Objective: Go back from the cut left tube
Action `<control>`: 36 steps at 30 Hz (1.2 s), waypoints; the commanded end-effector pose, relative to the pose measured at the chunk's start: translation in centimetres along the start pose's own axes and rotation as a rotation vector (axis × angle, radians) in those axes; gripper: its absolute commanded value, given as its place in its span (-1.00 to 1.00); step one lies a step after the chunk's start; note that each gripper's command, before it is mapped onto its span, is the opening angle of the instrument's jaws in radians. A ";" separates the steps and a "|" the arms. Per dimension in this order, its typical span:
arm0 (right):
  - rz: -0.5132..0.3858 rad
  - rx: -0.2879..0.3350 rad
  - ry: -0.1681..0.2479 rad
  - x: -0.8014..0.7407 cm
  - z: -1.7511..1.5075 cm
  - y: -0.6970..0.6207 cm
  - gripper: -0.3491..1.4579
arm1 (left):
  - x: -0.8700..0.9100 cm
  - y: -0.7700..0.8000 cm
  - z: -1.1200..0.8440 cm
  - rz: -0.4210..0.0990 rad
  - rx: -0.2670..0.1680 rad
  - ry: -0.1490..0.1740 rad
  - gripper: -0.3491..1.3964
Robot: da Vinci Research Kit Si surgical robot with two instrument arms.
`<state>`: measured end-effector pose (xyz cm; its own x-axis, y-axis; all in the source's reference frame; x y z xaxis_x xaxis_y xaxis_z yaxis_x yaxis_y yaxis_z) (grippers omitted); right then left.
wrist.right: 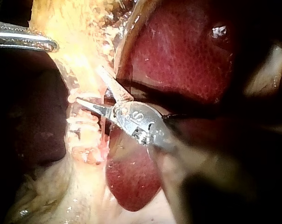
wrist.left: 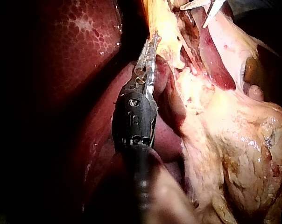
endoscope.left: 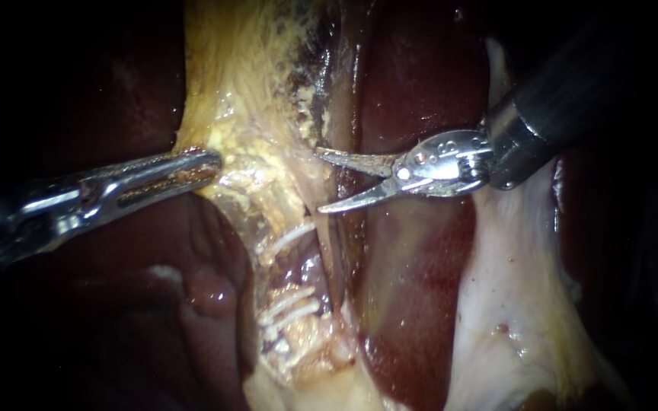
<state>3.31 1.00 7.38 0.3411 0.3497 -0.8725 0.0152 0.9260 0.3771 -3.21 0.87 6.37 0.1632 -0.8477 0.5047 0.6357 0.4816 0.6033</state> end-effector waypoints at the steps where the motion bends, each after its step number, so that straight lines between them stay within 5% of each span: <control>1: 0.008 -0.002 0.000 0.00 -0.01 0.00 0.24 | 0.00 0.00 0.00 0.000 0.000 0.000 -1.00; 17: 0.046 0.003 0.004 -0.03 -0.08 -0.05 0.06 | 0.00 0.00 0.00 0.000 0.000 0.000 -1.00; 26: 0.040 0.033 -0.016 -0.13 -0.46 -0.19 0.30 | 0.00 0.00 -0.01 0.000 0.000 0.000 -1.00; 36: 0.041 0.096 -0.047 -0.02 -0.74 -0.43 0.36 | 0.00 0.00 -0.01 0.000 0.000 0.000 -1.00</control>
<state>2.60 0.68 6.98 0.3884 0.3777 -0.8405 0.0953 0.8908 0.4443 -3.20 0.87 6.36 0.1634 -0.8477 0.5048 0.6357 0.4817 0.6032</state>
